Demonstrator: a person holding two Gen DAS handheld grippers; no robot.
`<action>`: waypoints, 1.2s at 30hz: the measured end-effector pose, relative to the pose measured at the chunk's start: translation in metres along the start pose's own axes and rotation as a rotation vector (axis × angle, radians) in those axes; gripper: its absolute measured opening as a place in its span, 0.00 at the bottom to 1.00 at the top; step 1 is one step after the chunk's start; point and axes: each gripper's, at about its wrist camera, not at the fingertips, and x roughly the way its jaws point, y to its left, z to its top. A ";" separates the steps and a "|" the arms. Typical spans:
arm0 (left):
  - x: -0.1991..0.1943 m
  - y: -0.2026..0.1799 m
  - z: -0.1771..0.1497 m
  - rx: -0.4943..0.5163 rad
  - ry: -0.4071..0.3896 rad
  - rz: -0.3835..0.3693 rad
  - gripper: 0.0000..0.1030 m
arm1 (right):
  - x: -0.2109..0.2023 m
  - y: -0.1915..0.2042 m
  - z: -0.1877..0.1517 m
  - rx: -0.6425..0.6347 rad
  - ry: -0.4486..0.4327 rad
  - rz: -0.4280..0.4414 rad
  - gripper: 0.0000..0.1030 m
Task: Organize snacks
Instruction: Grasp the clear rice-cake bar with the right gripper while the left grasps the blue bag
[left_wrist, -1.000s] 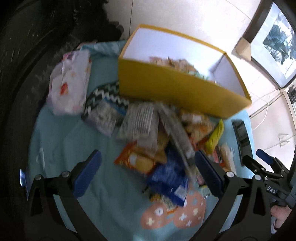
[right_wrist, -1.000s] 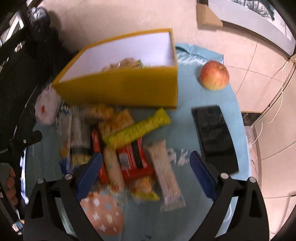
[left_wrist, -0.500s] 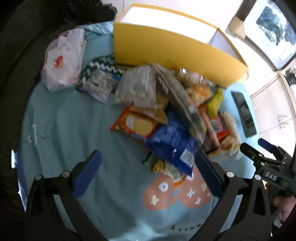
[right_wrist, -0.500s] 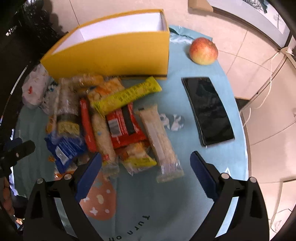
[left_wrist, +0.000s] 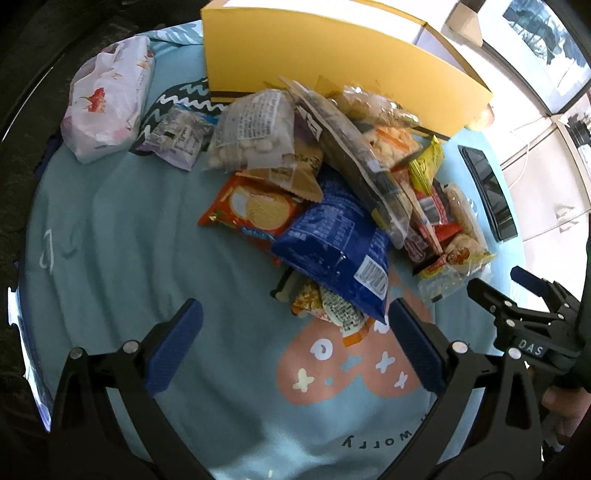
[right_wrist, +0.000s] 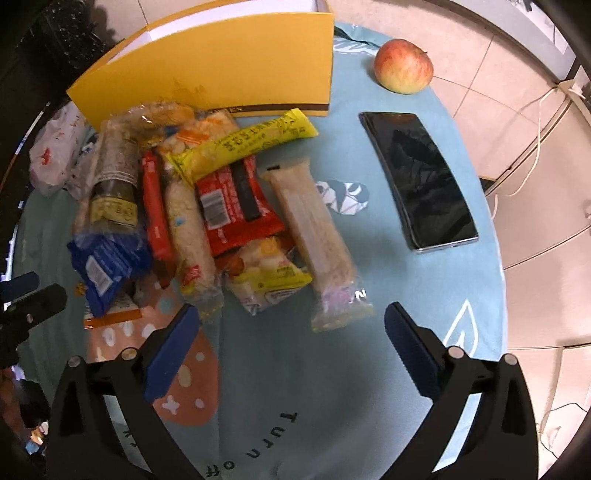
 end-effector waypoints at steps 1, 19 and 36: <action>0.001 -0.002 -0.001 0.006 0.003 -0.001 0.98 | 0.000 0.000 0.000 -0.001 -0.001 -0.001 0.98; 0.009 0.003 -0.012 0.062 -0.048 0.047 0.98 | -0.014 -0.014 0.007 -0.010 -0.130 0.071 0.98; 0.019 0.036 0.008 -0.024 0.000 0.071 0.98 | 0.049 -0.015 0.054 -0.148 0.018 0.000 0.63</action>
